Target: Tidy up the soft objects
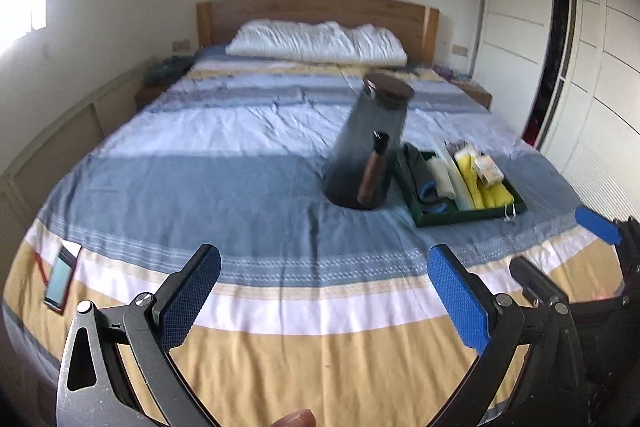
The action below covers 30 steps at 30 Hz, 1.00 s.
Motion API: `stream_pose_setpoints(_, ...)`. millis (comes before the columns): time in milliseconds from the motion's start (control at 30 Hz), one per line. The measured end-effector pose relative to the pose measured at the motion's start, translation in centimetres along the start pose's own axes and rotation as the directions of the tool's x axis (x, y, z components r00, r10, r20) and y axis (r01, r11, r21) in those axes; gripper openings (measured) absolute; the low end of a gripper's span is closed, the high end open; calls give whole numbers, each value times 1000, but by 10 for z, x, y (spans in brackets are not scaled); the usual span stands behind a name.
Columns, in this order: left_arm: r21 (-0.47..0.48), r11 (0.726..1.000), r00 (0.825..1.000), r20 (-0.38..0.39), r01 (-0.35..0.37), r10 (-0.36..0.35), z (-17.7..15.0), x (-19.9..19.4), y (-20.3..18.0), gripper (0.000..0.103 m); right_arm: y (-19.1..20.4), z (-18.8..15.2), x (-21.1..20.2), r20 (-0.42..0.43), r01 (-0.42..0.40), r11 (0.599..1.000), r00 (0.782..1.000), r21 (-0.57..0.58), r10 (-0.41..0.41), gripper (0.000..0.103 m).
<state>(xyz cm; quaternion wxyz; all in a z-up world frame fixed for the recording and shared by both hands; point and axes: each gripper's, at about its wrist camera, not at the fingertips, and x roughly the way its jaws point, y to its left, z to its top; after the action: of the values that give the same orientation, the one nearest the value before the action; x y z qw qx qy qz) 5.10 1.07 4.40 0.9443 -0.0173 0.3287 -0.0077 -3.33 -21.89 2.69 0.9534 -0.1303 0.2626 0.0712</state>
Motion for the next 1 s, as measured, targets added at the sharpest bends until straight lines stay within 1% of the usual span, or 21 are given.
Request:
stream_pose_setpoints(100, -4, 1000, 999, 43, -24, 24, 1, -19, 4, 101, 6, -1, -15, 15, -4, 1000, 1000, -11, 4, 103)
stream_pose_setpoints(200, -18, 999, 994, 98, -48, 49, 0, -35, 7, 101, 10, -2, -25, 30, -13, 1000, 999, -14, 13, 103)
stream_pose_setpoints(267, -15, 997, 990, 121, -73, 75, -1, -40, 7, 101, 12, -3, -28, 37, -14, 1000, 999, -19, 15, 103)
stream_pose_setpoints(333, -11, 997, 989, 129, -75, 76, -1, -43, 6, 101, 15, -4, -34, 41, -21, 1000, 999, -21, 22, 103)
stream_pose_setpoints(467, -1, 998, 991, 112, -69, 69, -4, -43, 4, 101, 17, -6, -42, 57, -30, 999, 998, -14, 31, 103)
stream_pose_setpoints(567, -5, 999, 995, 85, -49, 49, -8, -41, 4, 101, 17, -6, -49, 68, -31, 1000, 997, 5, 30, 103)
stream_pose_setpoints(633, -5, 998, 996, 73, -55, 56, -11, -39, 3, 101, 16, -8, -51, 67, -24, 1000, 997, 18, 22, 103)
stream_pose_setpoints(800, -5, 999, 998, 35, -52, 52, -18, -33, 0, 101, 16, -13, -49, 43, 4, 999, 999, 50, -6, 103)
stream_pose_setpoints(867, -2, 999, 999, 27, -43, 43, -20, -32, -3, 101, 16, -12, -46, 28, 33, 998, 999, 57, -35, 103)
stream_pose_setpoints(1000, 9, 1000, 1000, 5, -21, 21, -24, -29, -9, 101, 15, -11, -43, 1, 64, 994, 998, 91, -64, 103)
